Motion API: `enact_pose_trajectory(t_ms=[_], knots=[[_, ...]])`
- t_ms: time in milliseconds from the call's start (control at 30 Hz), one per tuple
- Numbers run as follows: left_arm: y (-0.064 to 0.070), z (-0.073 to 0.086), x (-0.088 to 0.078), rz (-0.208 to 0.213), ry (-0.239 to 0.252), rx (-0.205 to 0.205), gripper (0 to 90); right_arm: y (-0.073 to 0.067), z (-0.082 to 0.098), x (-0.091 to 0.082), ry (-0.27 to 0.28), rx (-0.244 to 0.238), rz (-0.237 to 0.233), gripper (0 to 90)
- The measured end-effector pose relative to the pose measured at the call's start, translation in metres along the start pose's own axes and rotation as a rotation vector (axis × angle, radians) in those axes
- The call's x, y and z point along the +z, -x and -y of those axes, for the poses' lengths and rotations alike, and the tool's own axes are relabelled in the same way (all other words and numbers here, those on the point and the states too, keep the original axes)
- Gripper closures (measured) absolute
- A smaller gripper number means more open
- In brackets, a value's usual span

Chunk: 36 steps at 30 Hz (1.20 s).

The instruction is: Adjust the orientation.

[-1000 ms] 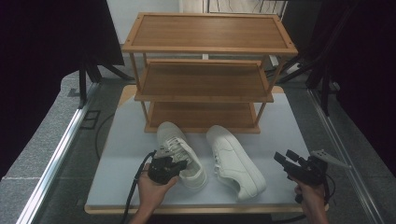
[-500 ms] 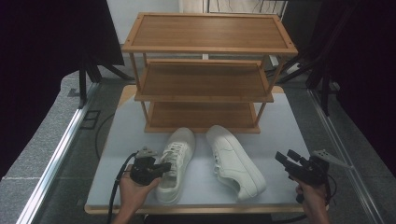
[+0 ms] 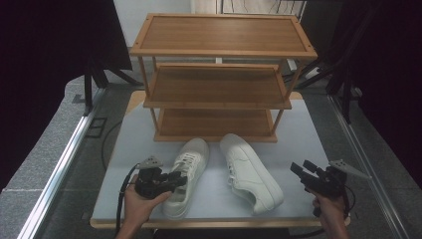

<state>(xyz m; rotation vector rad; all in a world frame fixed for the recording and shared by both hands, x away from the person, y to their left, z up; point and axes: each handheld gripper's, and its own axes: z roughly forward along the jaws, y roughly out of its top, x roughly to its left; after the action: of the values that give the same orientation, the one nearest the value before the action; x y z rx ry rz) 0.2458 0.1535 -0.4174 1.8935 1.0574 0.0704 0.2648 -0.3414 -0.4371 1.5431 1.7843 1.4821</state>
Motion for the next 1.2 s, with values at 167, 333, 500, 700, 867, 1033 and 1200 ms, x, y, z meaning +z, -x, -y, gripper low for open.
enact_pose_trajectory(t_ms=[167,333,500,700,867,1033,1200], knots=[[0.008,-0.017,-0.01,0.015,0.118,0.028,58.4,-0.003,0.001,0.003,-0.003,-0.006,-0.017,39.1],[-0.008,-0.021,-0.016,-0.033,0.221,-0.022,56.5,-0.008,0.002,0.003,-0.004,-0.031,-0.046,47.3],[-0.022,-0.004,-0.02,-0.058,0.235,-0.069,54.9,-0.018,-0.001,0.001,0.029,-0.103,-0.059,59.4],[-0.029,0.006,-0.027,-0.07,0.23,-0.087,50.2,-0.033,-0.005,0.004,0.018,-0.166,-0.084,67.7],[-0.032,0.008,-0.029,-0.074,0.233,-0.093,48.1,-0.055,0.003,0.01,-0.032,-0.233,-0.139,80.8],[-0.035,0.009,-0.026,-0.068,0.227,-0.105,46.3,-0.068,0.006,0.008,-0.039,-0.249,-0.21,85.9],[-0.04,0.01,-0.023,-0.047,0.205,-0.121,45.6,-0.089,0.013,0.004,-0.068,-0.278,-0.254,88.4]])
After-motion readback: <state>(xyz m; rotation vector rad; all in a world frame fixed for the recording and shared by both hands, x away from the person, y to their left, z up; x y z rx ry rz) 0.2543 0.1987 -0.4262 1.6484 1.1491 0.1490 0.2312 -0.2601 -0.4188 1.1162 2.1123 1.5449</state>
